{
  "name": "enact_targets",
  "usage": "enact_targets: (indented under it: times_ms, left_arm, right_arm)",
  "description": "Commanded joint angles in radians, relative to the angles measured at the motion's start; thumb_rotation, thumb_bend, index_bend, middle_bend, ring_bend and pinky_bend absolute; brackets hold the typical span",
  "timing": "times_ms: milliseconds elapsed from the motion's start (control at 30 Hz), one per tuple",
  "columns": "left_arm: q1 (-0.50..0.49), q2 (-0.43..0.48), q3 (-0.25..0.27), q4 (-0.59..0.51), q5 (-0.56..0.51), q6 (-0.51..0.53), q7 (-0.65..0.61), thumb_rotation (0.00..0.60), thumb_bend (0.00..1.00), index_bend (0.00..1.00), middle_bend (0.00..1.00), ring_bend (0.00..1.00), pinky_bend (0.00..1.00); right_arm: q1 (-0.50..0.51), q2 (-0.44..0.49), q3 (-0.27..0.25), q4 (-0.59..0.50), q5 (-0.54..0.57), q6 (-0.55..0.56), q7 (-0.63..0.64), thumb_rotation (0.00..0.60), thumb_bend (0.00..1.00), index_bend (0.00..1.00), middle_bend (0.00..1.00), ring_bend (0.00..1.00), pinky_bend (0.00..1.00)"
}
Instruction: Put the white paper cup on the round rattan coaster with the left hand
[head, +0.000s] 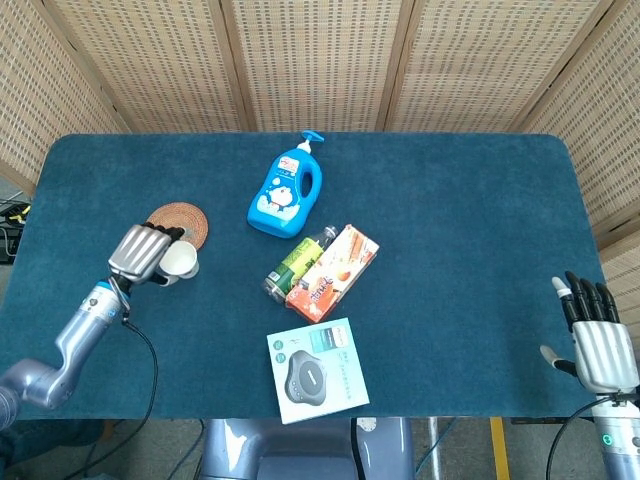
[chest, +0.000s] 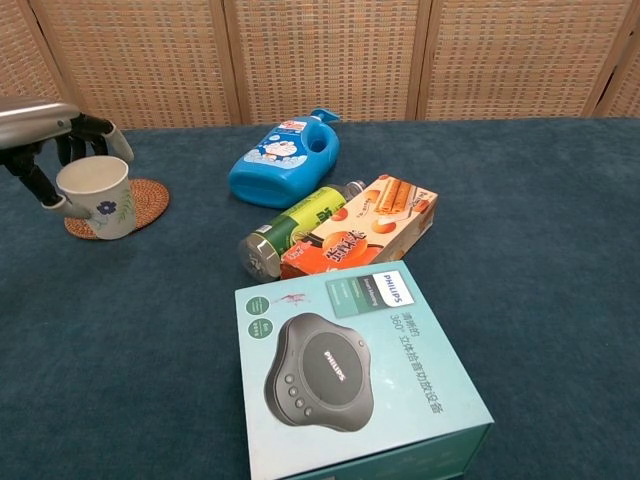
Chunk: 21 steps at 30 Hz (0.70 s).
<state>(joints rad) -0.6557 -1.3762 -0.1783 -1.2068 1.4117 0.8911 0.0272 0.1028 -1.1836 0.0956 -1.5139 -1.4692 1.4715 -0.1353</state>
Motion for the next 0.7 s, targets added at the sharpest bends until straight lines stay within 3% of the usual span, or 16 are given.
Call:
enact_targets:
  times_ms: [33,200,467,700]
  left_arm:
    - [-0.035,0.003,-0.039,0.092,-0.064,-0.066,-0.080,0.600,0.00,0.30,0.46,0.46,0.41]
    - [-0.078,-0.053,-0.059,0.282,-0.119,-0.164,-0.197,0.600,0.00,0.30,0.46,0.46,0.41]
    - [-0.139,-0.207,-0.050,0.562,-0.105,-0.257,-0.419,0.600,0.00,0.30,0.46,0.46,0.41]
    - [-0.184,-0.287,-0.018,0.700,-0.051,-0.272,-0.545,0.600,0.00,0.30,0.46,0.46,0.41]
  right_arm:
    - [0.006,-0.008,0.004,0.007,0.013,-0.013,-0.012,0.600,0.00,0.00,0.00,0.00,0.00]
    - [0.017,-0.022,0.012,0.013,0.039,-0.035,-0.044,0.600,0.00,0.00,0.00,0.00,0.00]
    - [0.027,-0.034,0.015,0.009,0.052,-0.046,-0.085,0.600,0.00,0.00,0.00,0.00,0.00]
    - [0.030,-0.036,0.016,0.009,0.059,-0.050,-0.092,0.600,0.00,0.00,0.00,0.00,0.00]
